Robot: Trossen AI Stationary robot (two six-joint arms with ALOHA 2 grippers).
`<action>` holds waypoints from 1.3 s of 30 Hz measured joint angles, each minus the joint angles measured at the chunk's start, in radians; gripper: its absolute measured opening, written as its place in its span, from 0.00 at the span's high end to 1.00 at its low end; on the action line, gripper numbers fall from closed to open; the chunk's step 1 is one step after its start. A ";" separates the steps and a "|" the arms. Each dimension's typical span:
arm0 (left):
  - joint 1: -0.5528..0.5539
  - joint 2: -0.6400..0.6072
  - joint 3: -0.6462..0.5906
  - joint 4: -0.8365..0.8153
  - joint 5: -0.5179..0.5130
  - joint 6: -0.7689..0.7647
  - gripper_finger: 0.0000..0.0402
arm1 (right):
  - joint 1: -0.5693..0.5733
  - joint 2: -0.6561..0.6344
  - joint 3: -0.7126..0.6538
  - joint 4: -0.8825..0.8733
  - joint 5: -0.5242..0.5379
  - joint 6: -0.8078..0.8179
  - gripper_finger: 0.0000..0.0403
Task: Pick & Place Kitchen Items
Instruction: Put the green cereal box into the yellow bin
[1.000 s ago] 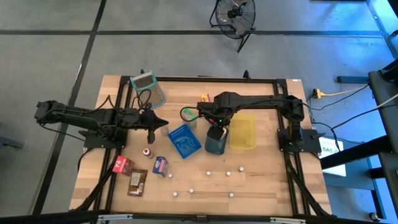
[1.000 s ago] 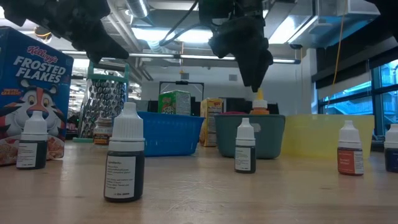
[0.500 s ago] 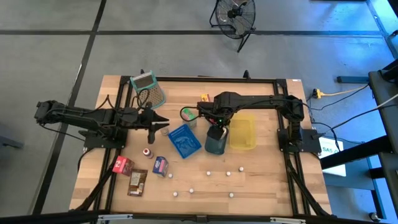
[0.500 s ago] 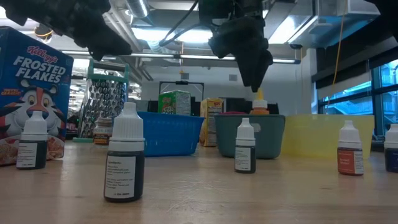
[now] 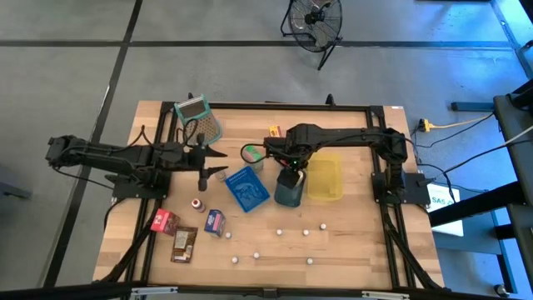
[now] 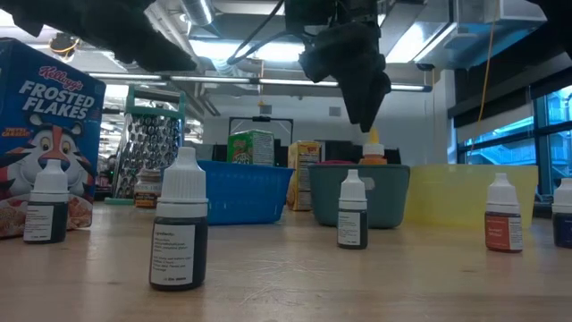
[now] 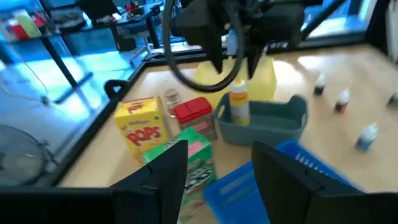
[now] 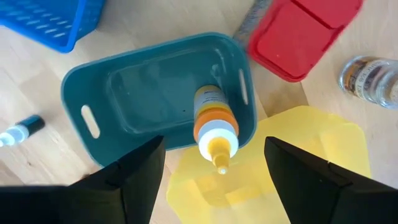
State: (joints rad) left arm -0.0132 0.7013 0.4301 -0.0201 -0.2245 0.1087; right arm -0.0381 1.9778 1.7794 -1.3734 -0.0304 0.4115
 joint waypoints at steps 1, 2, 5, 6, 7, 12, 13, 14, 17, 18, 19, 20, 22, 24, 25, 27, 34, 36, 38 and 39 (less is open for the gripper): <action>0.007 0.000 0.000 -0.007 0.000 0.026 0.57 | 0.007 0.000 0.000 -0.004 -0.004 -0.009 0.31; 0.016 0.000 0.000 -0.011 0.000 0.048 0.57 | 0.014 0.000 0.000 -0.011 -0.013 -0.015 0.31; 0.046 0.000 0.004 -0.021 -0.001 0.072 0.57 | 0.036 0.000 0.000 -0.015 -0.029 -0.019 0.31; 0.059 0.001 0.019 -0.055 0.003 0.073 0.57 | 0.044 0.000 0.000 -0.020 -0.028 -0.019 0.31; 0.069 0.006 0.041 -0.098 0.011 0.072 0.58 | 0.051 0.000 0.000 -0.027 -0.027 -0.019 0.31; 0.095 0.087 0.194 -0.290 0.026 0.071 0.58 | 0.073 0.000 0.000 -0.072 -0.024 0.013 0.31; 0.095 0.110 0.227 -0.301 0.031 0.073 0.58 | 0.076 0.000 0.003 -0.091 -0.016 0.016 0.31; 0.095 0.129 0.257 -0.310 0.040 0.081 0.58 | 0.081 0.000 0.011 -0.110 0.008 0.020 0.31; 0.095 0.185 0.325 -0.317 0.047 0.103 0.58 | 0.093 0.000 0.053 -0.109 0.128 0.018 0.31; 0.095 0.198 0.339 -0.320 0.047 0.103 0.58 | 0.096 0.000 0.067 -0.110 0.164 0.008 0.31; 0.095 0.210 0.350 -0.321 0.047 0.103 0.58 | 0.100 0.000 0.082 -0.108 0.194 -0.001 0.31; 0.094 0.221 0.358 -0.319 0.047 0.103 0.58 | 0.104 0.000 0.098 -0.106 0.221 -0.011 0.31; 0.094 0.236 0.363 -0.323 0.047 0.108 0.58 | 0.113 0.000 0.131 -0.115 0.271 -0.019 0.31; 0.098 0.253 0.380 -0.341 0.047 0.111 0.58 | 0.129 0.000 0.167 -0.145 0.320 -0.019 0.31; 0.103 0.260 0.396 -0.369 0.047 0.109 0.58 | 0.140 0.000 0.188 -0.169 0.346 -0.018 0.31; 0.114 0.276 0.439 -0.445 0.045 0.096 0.58 | 0.163 -0.001 0.226 -0.204 0.408 -0.003 0.31; 0.149 0.354 0.584 -0.630 0.046 0.162 0.58 | 0.245 -0.035 0.278 -0.198 0.448 0.031 0.31; 0.165 0.394 0.637 -0.706 0.057 0.175 0.59 | 0.264 -0.035 0.278 -0.198 0.430 0.022 0.31; 0.183 0.434 0.683 -0.797 0.076 0.188 0.59 | 0.278 -0.035 0.278 -0.197 0.426 -0.008 0.31; 0.191 0.455 0.703 -0.829 0.084 0.208 0.59 | 0.283 -0.033 0.278 -0.194 0.424 -0.014 0.31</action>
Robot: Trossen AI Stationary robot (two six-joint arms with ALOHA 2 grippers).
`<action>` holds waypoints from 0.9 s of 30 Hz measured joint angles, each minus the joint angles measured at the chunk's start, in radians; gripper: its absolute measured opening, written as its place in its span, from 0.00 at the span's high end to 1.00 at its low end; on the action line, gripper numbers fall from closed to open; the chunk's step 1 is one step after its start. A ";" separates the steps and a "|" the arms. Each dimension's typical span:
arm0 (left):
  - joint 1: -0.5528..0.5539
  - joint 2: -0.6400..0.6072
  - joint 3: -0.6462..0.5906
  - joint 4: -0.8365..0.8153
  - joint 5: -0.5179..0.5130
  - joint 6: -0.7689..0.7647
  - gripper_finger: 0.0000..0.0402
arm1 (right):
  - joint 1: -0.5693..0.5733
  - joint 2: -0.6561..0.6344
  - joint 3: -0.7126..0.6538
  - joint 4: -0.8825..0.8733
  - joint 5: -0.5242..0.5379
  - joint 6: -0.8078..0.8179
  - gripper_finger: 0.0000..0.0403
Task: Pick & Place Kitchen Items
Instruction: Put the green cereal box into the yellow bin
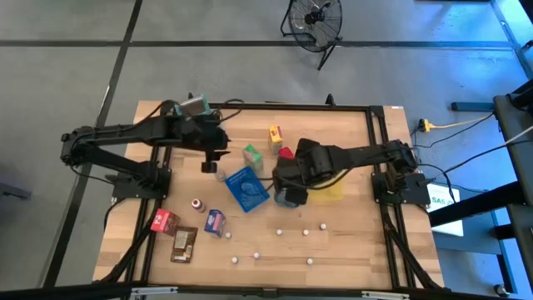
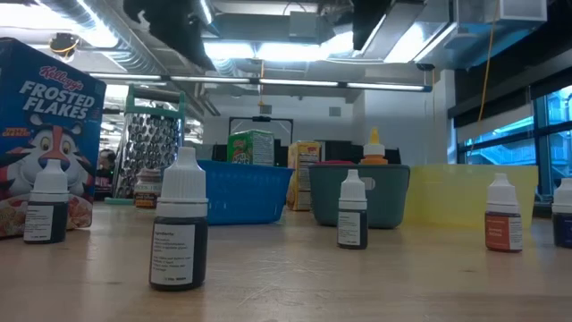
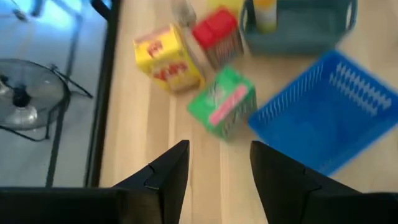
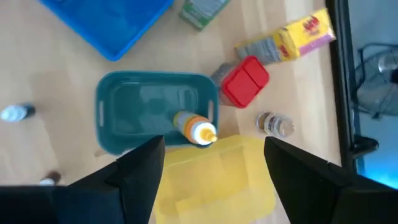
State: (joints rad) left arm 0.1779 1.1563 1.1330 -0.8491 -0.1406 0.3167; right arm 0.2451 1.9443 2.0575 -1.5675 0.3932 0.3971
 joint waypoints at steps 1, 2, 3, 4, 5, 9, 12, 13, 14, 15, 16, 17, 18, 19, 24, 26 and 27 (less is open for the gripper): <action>0.008 0.020 0.016 -0.031 0.003 0.035 0.59 | 0.004 0.003 0.000 0.010 -0.002 0.001 0.31; 0.015 0.037 0.026 -0.062 0.003 0.082 0.59 | 0.007 0.007 0.000 0.016 -0.003 0.012 0.31; 0.023 0.053 0.033 -0.086 0.007 0.140 0.59 | 0.008 0.009 0.000 0.014 -0.003 0.025 0.31; 0.029 0.065 0.035 -0.095 0.017 0.208 0.59 | 0.008 0.009 0.000 0.012 -0.004 0.044 0.31; 0.035 0.075 0.035 -0.100 0.036 0.284 0.59 | 0.011 0.007 0.000 0.011 -0.003 0.070 0.31; 0.059 0.109 0.036 -0.096 0.144 0.535 0.59 | 0.047 0.007 0.000 -0.003 -0.001 0.147 0.31; 0.076 0.128 0.036 -0.052 0.166 0.607 0.59 | 0.091 0.007 -0.003 -0.003 0.000 0.199 0.31; 0.084 0.135 0.036 -0.030 0.166 0.605 0.59 | 0.106 0.007 -0.010 -0.003 0.006 0.221 0.31; 0.091 0.142 0.036 -0.007 0.166 0.598 0.59 | 0.123 0.007 -0.016 -0.004 0.021 0.247 0.31; 0.096 0.148 0.036 0.018 0.167 0.591 0.59 | 0.140 0.007 -0.022 -0.003 0.036 0.272 0.31; 0.102 0.157 0.037 0.039 0.175 0.585 0.59 | 0.156 0.007 -0.025 -0.004 0.049 0.292 0.31; 0.109 0.166 0.037 0.054 0.191 0.575 0.59 | 0.173 0.007 -0.026 -0.004 0.064 0.309 0.31; 0.115 0.176 0.037 0.062 0.210 0.563 0.59 | 0.190 0.007 -0.026 -0.003 0.080 0.325 0.31; 0.121 0.186 0.037 0.071 0.229 0.548 0.58 | 0.203 0.007 -0.026 -0.004 0.098 0.335 0.31; 0.159 0.222 0.037 0.132 0.237 0.461 0.54 | 0.240 0.007 -0.027 -0.004 0.193 0.358 0.31; 0.172 0.227 0.037 0.138 0.249 0.448 0.51 | 0.243 0.007 -0.027 -0.004 0.207 0.357 0.31; 0.176 0.228 0.037 0.136 0.261 0.451 0.49 | 0.243 0.007 -0.027 -0.004 0.207 0.355 0.31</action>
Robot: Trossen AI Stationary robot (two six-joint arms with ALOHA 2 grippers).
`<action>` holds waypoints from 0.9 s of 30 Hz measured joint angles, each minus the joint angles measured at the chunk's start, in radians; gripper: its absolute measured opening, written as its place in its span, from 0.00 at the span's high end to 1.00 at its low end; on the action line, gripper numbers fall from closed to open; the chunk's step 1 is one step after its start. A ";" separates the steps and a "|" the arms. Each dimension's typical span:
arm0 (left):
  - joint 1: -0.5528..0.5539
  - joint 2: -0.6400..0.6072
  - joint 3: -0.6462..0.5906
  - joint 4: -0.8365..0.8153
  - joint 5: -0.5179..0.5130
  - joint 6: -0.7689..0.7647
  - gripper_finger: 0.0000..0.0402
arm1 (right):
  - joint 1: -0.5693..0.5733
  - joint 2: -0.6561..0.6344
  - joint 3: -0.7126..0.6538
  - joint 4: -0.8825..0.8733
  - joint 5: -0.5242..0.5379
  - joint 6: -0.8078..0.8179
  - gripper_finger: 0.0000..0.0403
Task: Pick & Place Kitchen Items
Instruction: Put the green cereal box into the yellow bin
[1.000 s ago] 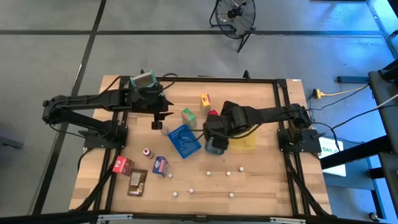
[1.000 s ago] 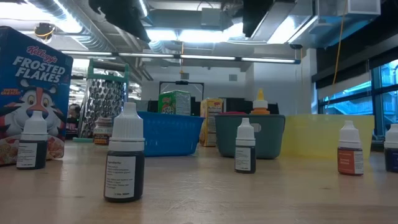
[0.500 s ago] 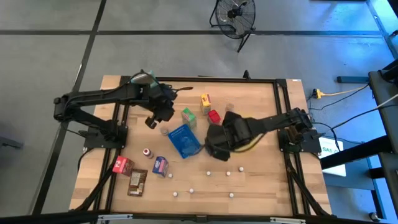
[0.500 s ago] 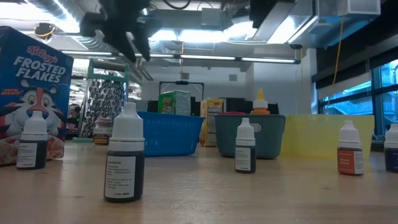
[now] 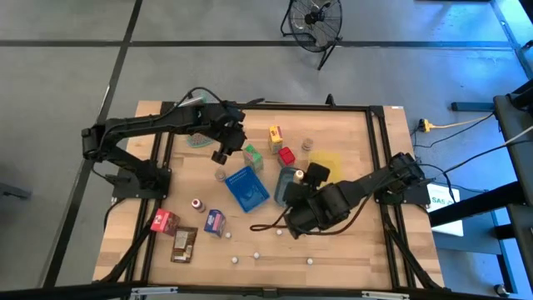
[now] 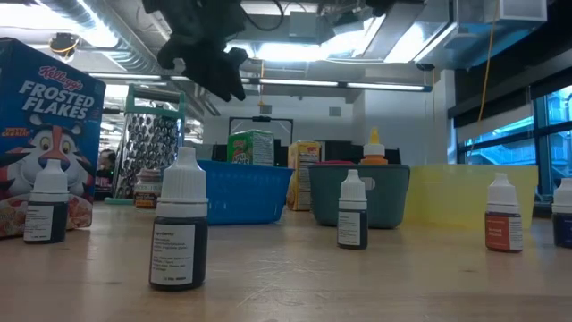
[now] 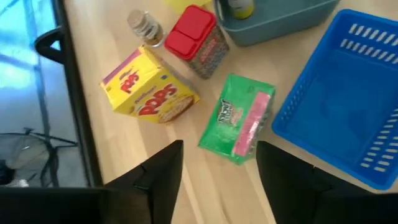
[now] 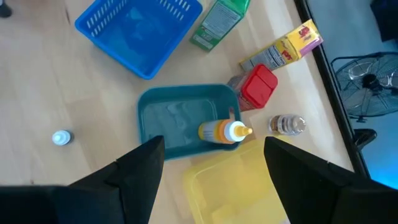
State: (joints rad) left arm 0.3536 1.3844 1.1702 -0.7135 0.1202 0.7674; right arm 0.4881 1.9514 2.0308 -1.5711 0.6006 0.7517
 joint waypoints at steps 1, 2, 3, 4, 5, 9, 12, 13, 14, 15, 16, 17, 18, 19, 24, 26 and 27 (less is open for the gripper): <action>0.001 0.001 0.000 -0.004 0.014 0.002 0.48 | 0.000 0.000 0.000 0.000 0.000 -0.001 0.31; 0.001 0.001 0.000 -0.005 0.022 0.002 0.46 | 0.000 0.000 0.000 0.000 0.001 -0.003 0.31; 0.001 0.001 0.000 -0.004 0.023 0.001 0.44 | 0.000 0.000 0.000 0.000 0.002 -0.004 0.31; 0.000 0.001 0.000 -0.005 0.023 -0.004 0.42 | 0.000 0.000 0.000 0.000 0.006 -0.004 0.31; 0.000 0.001 0.000 -0.008 0.022 -0.012 0.40 | 0.000 0.000 0.000 0.000 0.010 -0.006 0.31; 0.002 0.001 0.000 -0.017 0.028 -0.022 0.34 | -0.005 0.000 0.000 0.000 0.020 -0.019 0.31; 0.000 0.001 0.000 -0.010 0.033 -0.045 0.33 | -0.009 0.000 0.000 0.000 0.020 -0.019 0.31; -0.002 0.001 0.000 -0.005 0.032 -0.048 0.33 | -0.010 0.000 0.000 0.000 0.020 -0.019 0.31; -0.005 0.001 0.000 0.003 0.032 -0.051 0.33 | -0.011 0.000 0.000 0.000 0.023 -0.019 0.31; -0.005 0.001 0.000 0.009 0.032 -0.051 0.33 | -0.011 0.000 0.000 0.000 0.026 -0.019 0.31; -0.005 0.001 0.000 0.008 0.032 -0.051 0.33 | -0.012 0.000 0.000 0.000 0.027 -0.019 0.31; -0.005 0.001 0.000 0.005 0.032 -0.051 0.33 | -0.012 0.000 0.000 0.000 0.027 -0.019 0.31; -0.006 0.001 0.000 -0.001 0.032 -0.053 0.33 | -0.012 0.000 0.000 0.000 0.028 -0.019 0.31; -0.006 0.001 0.000 -0.007 0.032 -0.060 0.33 | -0.012 0.000 0.000 0.000 0.027 -0.019 0.31; -0.006 0.031 -0.037 0.006 0.027 -0.034 0.33 | -0.012 0.000 0.000 0.000 0.027 -0.019 0.31; -0.008 0.047 -0.051 0.032 0.018 -0.016 0.33 | -0.011 0.000 0.000 0.000 0.027 -0.019 0.31; -0.011 0.053 -0.052 0.044 0.016 -0.016 0.33 | -0.012 0.000 0.000 0.000 0.027 -0.019 0.31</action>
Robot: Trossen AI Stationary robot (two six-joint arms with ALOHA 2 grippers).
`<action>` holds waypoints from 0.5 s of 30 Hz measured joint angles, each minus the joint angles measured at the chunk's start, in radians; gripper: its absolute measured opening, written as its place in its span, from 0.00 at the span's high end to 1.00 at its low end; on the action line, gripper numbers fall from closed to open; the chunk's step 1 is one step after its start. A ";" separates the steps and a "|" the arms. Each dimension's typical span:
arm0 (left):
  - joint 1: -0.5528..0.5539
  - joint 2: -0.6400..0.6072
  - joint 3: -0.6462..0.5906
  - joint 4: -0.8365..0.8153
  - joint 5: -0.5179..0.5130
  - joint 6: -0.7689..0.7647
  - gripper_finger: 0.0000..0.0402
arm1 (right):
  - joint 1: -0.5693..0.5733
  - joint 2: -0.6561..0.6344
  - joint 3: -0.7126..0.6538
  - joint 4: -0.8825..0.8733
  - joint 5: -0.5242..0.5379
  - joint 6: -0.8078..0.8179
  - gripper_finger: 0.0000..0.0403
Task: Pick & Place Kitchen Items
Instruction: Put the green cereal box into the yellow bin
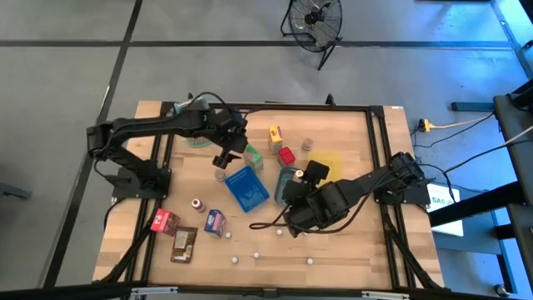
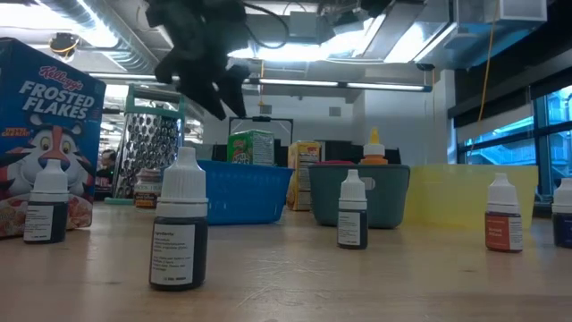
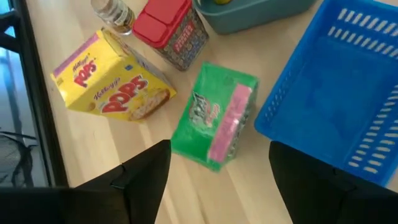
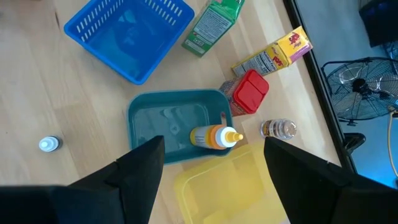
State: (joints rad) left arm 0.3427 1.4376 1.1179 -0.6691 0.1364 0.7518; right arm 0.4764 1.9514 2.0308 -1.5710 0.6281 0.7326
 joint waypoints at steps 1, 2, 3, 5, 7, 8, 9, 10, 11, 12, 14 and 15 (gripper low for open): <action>-0.001 0.006 0.000 0.008 0.000 0.001 0.33 | 0.000 0.000 0.000 0.000 0.000 0.000 0.31; -0.002 0.010 0.000 0.014 0.000 0.002 0.33 | 0.000 0.000 0.000 0.000 0.000 0.000 0.31; -0.002 0.015 0.000 0.019 0.004 0.002 0.33 | 0.000 0.000 0.000 0.000 0.000 0.000 0.31; -0.002 0.027 0.000 0.024 0.017 0.002 0.33 | 0.000 0.000 0.000 0.000 0.000 0.000 0.31; -0.002 0.044 0.000 0.023 0.019 0.002 0.33 | 0.000 0.000 0.000 0.000 0.000 0.000 0.31; -0.002 0.052 0.000 0.022 0.016 0.002 0.33 | 0.000 0.000 0.000 0.000 0.000 0.000 0.31; -0.002 0.060 0.000 0.021 0.013 0.002 0.33 | 0.000 0.000 0.000 0.000 0.000 0.000 0.31; -0.002 0.068 0.000 0.023 0.013 0.003 0.33 | 0.000 0.000 0.000 0.000 0.000 0.000 0.31; -0.002 0.075 0.000 0.023 0.012 0.007 0.33 | 0.000 0.000 0.000 0.000 0.000 0.000 0.31; -0.002 0.082 -0.001 0.022 0.012 0.010 0.33 | 0.000 0.000 0.000 0.000 0.000 0.000 0.31; -0.002 0.090 -0.001 0.033 0.012 0.013 0.33 | 0.000 0.000 0.000 0.000 0.000 0.000 0.31; -0.002 0.093 0.000 0.036 0.012 0.012 0.33 | 0.000 0.000 0.000 0.000 0.000 0.000 0.31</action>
State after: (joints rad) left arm 0.3412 1.5303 1.1175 -0.6330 0.1482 0.7642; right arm 0.4763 1.9514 2.0304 -1.5711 0.6281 0.7326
